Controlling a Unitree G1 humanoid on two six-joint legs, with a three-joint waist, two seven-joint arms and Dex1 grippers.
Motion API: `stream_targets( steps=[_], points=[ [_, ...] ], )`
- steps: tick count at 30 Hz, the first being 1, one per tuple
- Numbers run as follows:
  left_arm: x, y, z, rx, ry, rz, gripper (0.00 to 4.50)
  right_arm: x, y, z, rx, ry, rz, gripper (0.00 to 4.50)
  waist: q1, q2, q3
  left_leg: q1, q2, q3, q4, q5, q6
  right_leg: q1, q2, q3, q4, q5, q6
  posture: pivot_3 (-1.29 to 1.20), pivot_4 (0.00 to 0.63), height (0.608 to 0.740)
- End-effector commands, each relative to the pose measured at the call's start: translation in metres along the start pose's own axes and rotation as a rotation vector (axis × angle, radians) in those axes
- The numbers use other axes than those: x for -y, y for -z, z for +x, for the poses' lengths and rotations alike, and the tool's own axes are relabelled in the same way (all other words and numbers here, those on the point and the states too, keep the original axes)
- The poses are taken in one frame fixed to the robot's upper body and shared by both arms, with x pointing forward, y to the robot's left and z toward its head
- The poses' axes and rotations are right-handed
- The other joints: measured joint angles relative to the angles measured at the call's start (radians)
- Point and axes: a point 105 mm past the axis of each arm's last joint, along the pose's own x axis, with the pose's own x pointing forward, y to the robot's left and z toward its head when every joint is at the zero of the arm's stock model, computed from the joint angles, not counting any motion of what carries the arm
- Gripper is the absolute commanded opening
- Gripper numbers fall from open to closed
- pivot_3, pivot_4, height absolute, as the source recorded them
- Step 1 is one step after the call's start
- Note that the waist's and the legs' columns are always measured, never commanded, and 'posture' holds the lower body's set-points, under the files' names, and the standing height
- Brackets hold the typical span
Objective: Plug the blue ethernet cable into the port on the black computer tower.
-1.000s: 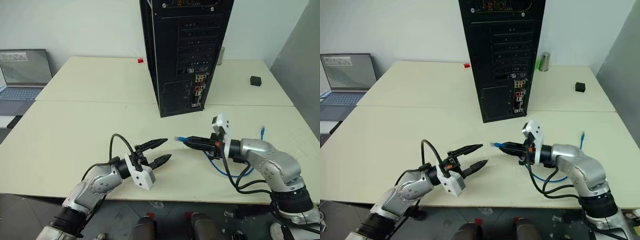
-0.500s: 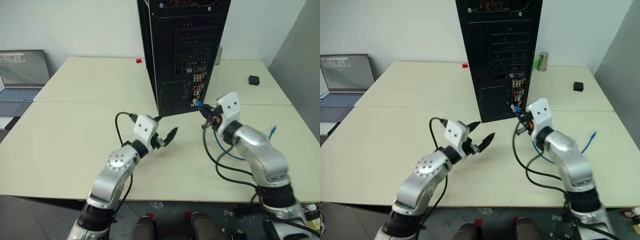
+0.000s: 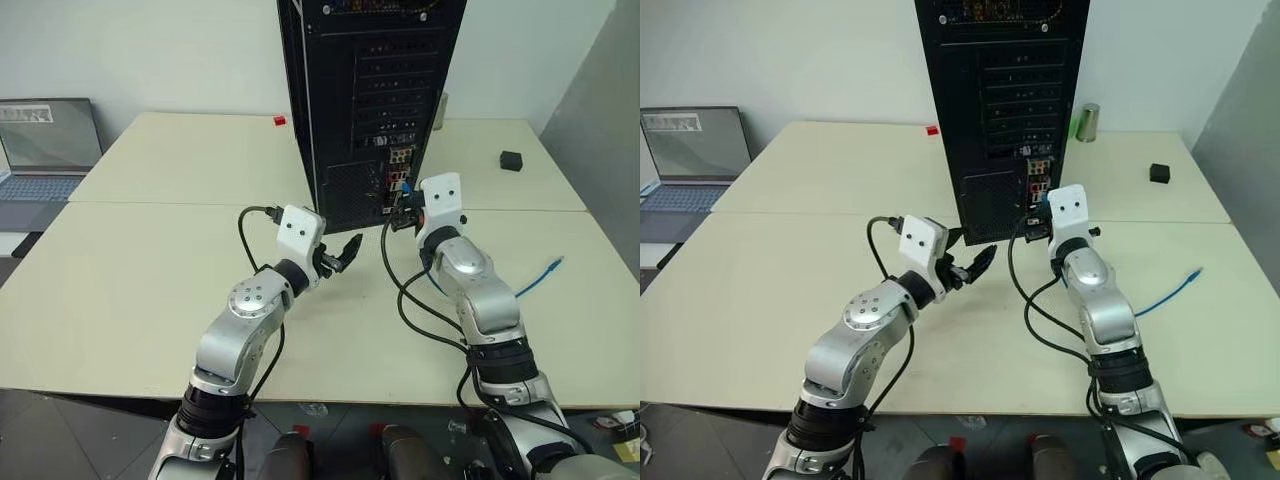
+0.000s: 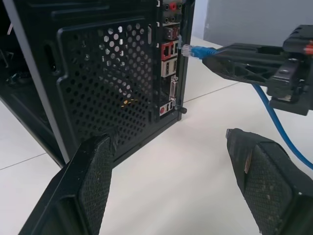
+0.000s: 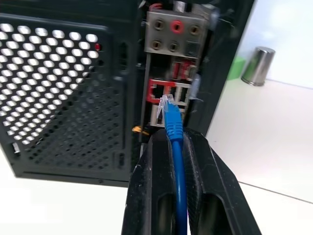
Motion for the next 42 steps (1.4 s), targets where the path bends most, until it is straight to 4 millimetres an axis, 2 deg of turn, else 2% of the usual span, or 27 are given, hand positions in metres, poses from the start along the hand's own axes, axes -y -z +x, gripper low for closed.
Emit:
stream_targets(
  steps=[1, 42],
  points=[
    [0.005, -0.015, 0.000, 0.051, 0.011, 0.028, 3.74, 0.001, -0.019, 0.004, 0.073, 0.006, 0.002, 0.00, 0.000, 0.000, 0.000, 0.000, 0.000, 0.000, 0.000, 0.000, 0.000, 0.000, 0.000, 0.000, 0.000, 0.000, 0.000, 0.00, 0.150, 0.740],
    [-0.002, -0.011, -0.006, 0.041, -0.003, 0.029, 3.74, -0.009, -0.021, 0.018, 0.087, -0.024, 0.055, 0.00, 0.000, 0.000, 0.000, 0.000, 0.000, 0.000, 0.000, 0.000, 0.000, 0.000, 0.000, 0.000, 0.000, 0.000, 0.000, 0.00, 0.150, 0.740]
  ],
)
